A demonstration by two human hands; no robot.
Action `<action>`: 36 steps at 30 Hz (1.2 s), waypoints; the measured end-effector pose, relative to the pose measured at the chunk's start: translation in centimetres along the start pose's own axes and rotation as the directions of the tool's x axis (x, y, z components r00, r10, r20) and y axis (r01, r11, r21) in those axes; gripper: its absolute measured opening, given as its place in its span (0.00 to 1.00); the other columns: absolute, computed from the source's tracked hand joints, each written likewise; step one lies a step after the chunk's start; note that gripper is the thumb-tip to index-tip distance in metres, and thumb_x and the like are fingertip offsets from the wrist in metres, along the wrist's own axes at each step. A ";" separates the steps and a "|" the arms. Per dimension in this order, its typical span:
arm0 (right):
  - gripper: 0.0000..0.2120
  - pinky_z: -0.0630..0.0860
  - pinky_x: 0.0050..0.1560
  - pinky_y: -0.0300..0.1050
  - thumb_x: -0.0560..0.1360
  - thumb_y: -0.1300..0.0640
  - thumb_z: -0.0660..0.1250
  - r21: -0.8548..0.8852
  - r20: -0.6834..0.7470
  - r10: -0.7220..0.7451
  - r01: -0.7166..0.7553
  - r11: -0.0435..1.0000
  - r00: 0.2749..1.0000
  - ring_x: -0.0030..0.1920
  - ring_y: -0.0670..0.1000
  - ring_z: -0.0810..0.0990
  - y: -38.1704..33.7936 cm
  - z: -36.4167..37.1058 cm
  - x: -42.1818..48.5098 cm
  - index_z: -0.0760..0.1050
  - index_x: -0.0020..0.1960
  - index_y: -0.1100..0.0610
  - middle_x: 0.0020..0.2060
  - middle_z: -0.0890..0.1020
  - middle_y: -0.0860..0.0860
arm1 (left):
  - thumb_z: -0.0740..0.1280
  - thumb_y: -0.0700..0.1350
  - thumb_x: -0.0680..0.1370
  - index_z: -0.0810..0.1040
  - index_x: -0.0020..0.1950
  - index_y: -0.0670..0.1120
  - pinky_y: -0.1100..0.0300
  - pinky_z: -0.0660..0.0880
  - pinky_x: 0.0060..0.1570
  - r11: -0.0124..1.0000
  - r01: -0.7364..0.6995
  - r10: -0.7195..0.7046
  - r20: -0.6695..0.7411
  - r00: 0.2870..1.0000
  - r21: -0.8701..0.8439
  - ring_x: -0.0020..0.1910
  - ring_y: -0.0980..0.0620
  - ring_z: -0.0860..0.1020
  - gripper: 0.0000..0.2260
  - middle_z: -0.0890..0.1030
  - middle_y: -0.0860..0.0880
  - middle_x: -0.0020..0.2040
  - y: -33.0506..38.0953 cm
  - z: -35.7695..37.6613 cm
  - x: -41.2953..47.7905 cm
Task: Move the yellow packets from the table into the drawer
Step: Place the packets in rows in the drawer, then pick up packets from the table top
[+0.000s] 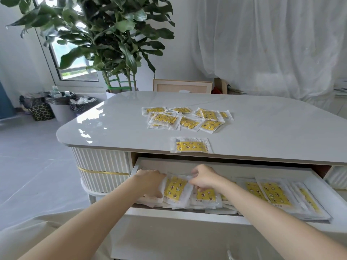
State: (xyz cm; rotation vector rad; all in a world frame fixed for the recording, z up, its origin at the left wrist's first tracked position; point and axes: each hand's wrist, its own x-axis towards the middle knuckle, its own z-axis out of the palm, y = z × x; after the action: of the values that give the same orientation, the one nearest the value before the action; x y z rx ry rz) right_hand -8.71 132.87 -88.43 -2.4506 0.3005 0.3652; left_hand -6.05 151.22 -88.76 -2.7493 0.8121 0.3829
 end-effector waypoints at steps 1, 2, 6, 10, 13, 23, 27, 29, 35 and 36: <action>0.23 0.81 0.45 0.42 0.77 0.61 0.64 -0.017 0.025 -0.038 0.038 0.999 0.999 0.41 0.49 0.79 -0.3 -0.4 -0.8 0.67 0.71 0.57 0.61 0.76 0.53 | 0.63 0.55 0.77 0.57 0.76 0.51 0.52 0.71 0.62 1.000 0.009 -0.009 -0.010 1.000 -0.003 0.66 0.47 0.72 0.30 0.71 0.49 0.69 0.1 -0.5 -0.3; 0.22 0.80 0.44 0.42 0.77 0.60 0.64 -0.036 0.049 -0.072 0.074 0.997 0.996 0.42 0.48 0.78 -0.5 -0.7 -1.5 0.68 0.71 0.56 0.62 0.76 0.52 | 0.62 0.56 0.77 0.58 0.76 0.52 0.53 0.72 0.60 1.000 0.016 -0.016 -0.021 1.000 -0.011 0.65 0.48 0.72 0.29 0.72 0.50 0.68 0.1 -1.0 -0.7; 0.18 0.77 0.43 0.41 0.76 0.56 0.65 -0.062 0.093 -0.174 0.180 0.982 0.980 0.51 0.50 0.78 -1.4 -2.9 -4.1 0.73 0.67 0.52 0.62 0.77 0.48 | 0.61 0.57 0.78 0.62 0.74 0.55 0.56 0.73 0.58 0.992 0.007 -0.022 -0.123 0.992 -0.124 0.63 0.51 0.73 0.25 0.75 0.54 0.65 0.2 -3.5 -2.8; 0.13 0.77 0.42 0.41 0.76 0.56 0.64 0.024 0.055 -0.223 0.222 0.975 0.973 0.42 0.49 0.79 -2.4 -6.3 -5.6 0.77 0.60 0.50 0.54 0.82 0.50 | 0.63 0.55 0.77 0.68 0.69 0.58 0.59 0.74 0.56 0.941 -0.033 -0.055 -0.246 0.968 -0.337 0.57 0.56 0.77 0.20 0.79 0.58 0.60 0.0 -6.1 -4.6; 0.07 0.79 0.45 0.43 0.74 0.55 0.67 0.049 -0.110 -0.290 0.297 0.954 0.951 0.42 0.48 0.81 -2.8 -8.3 -5.8 0.78 0.53 0.49 0.47 0.84 0.48 | 0.62 0.53 0.78 0.70 0.66 0.56 0.58 0.74 0.54 0.941 -0.053 -0.074 -0.353 0.933 -0.336 0.54 0.54 0.78 0.16 0.81 0.56 0.57 -0.1 -7.9 -5.1; 0.27 0.70 0.66 0.47 0.75 0.60 0.64 -0.391 -0.062 -0.447 0.391 0.834 0.892 0.69 0.51 0.68 -1.8 -7.1 -1.6 0.65 0.73 0.47 0.70 0.69 0.49 | 0.63 0.51 0.79 0.65 0.72 0.52 0.55 0.72 0.59 0.942 -0.032 -0.113 -0.405 0.908 -0.334 0.63 0.51 0.73 0.22 0.72 0.53 0.67 -0.9 -9.8 -2.5; 0.27 0.71 0.62 0.41 0.71 0.64 0.63 -0.212 0.049 -0.416 0.417 0.884 0.908 0.66 0.49 0.71 -2.5 -7.6 -1.7 0.70 0.68 0.48 0.67 0.72 0.48 | 0.60 0.57 0.79 0.61 0.75 0.50 0.51 0.67 0.67 0.921 -0.006 -0.126 -0.311 0.942 -0.390 0.71 0.49 0.66 0.26 0.65 0.49 0.73 -0.8 -9.0 -1.6; 0.23 0.68 0.65 0.42 0.72 0.65 0.62 -0.078 -0.049 -0.380 0.375 0.924 0.924 0.69 0.49 0.68 -2.4 -9.5 1.4 0.72 0.65 0.51 0.68 0.71 0.49 | 0.58 0.62 0.78 0.59 0.76 0.50 0.50 0.64 0.69 0.942 -0.043 -0.057 -0.284 0.957 -0.334 0.73 0.49 0.63 0.30 0.63 0.50 0.75 -0.9 -9.5 2.1; 0.24 0.68 0.63 0.46 0.75 0.64 0.56 -0.152 -0.210 -0.348 0.321 0.935 0.914 0.70 0.52 0.66 -2.3 -11.1 3.4 0.67 0.70 0.53 0.72 0.66 0.49 | 0.57 0.68 0.74 0.59 0.75 0.56 0.47 0.64 0.69 0.917 -0.079 -0.011 -0.223 0.975 -0.391 0.70 0.49 0.66 0.33 0.64 0.53 0.75 -0.8 -9.4 2.7; 0.25 0.67 0.66 0.48 0.75 0.63 0.56 -0.181 -0.225 -0.335 0.298 0.937 0.915 0.72 0.51 0.62 -2.0 -11.3 4.2 0.65 0.72 0.53 0.73 0.64 0.49 | 0.57 0.70 0.73 0.60 0.75 0.58 0.46 0.65 0.68 0.911 -0.094 -0.005 -0.238 0.971 -0.402 0.70 0.48 0.67 0.33 0.64 0.53 0.74 -0.9 -9.5 3.0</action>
State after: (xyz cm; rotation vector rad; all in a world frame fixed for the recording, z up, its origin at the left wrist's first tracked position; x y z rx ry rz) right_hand -2.11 126.90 -80.13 -2.6331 -0.0249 -0.0716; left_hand -1.43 147.56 -80.68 -3.2220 0.9460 0.2634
